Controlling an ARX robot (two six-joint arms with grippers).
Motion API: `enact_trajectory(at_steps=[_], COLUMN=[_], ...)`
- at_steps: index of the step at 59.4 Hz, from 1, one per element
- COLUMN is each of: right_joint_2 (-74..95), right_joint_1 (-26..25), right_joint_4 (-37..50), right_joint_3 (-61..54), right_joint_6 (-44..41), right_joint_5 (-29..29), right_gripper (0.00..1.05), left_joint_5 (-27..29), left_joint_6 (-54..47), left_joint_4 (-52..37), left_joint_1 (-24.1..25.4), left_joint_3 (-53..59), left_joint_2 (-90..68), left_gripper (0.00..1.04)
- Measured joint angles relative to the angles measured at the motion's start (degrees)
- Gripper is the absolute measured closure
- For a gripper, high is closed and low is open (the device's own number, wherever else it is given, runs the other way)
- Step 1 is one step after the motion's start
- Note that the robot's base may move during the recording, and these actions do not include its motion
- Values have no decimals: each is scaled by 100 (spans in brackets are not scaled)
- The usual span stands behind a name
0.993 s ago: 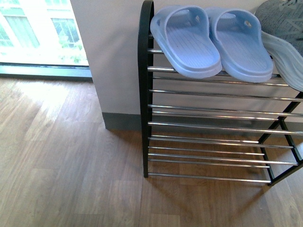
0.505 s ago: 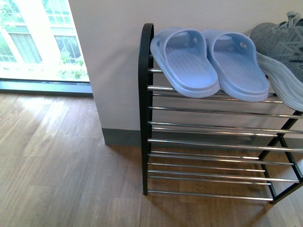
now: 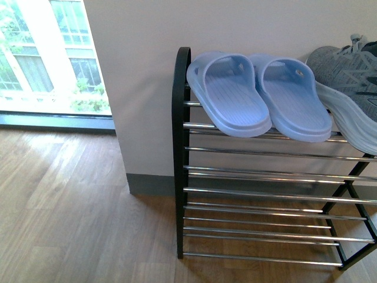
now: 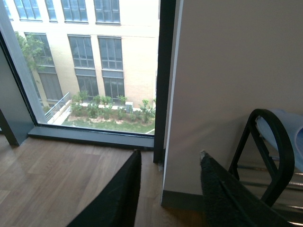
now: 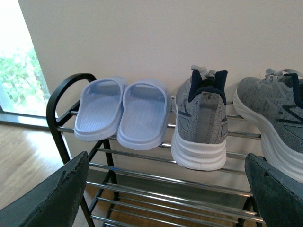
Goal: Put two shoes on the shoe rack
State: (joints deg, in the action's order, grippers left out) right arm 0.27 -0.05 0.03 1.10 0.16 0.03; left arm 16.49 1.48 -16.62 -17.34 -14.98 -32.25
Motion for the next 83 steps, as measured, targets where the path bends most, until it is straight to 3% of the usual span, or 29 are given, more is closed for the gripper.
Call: enact_trajectory(at_steps=[11,13,25,28,32,60,67,83], right_joint_2=[0,0,0,0,0,0,0,0], right_joint_1=[0,0,0,0,0,0,0,0], right_joint_4=[0,0,0,0,0,0,0,0], right_joint_3=[0,0,0,0,0,0,0,0], right_joint_6=[0,0,0,0,0,0,0,0], right_joint_5=[0,0,0,0,0,-2,2,0], right_gripper=[9,9,9,9,9,9,9,9], left_joint_5=[-466,-527,-955,-1545,-1591,-1650,-1650,-1648], left_joint_6=[-61,-61,-83,-90,-87,-92,-92,-94], left_joint_4=[2,4,146,243,323,638,1587,1663], left_joint_1=[505,577,1016,1467,1703,1714,1716,1716], left_joint_3=[452,507,876,968,1056,1419,1419,1419], left_joint_2=[494,568,1088,1266,1451,2194,2997,3130], left_gripper=[102,104,104,104,104,104,104,104])
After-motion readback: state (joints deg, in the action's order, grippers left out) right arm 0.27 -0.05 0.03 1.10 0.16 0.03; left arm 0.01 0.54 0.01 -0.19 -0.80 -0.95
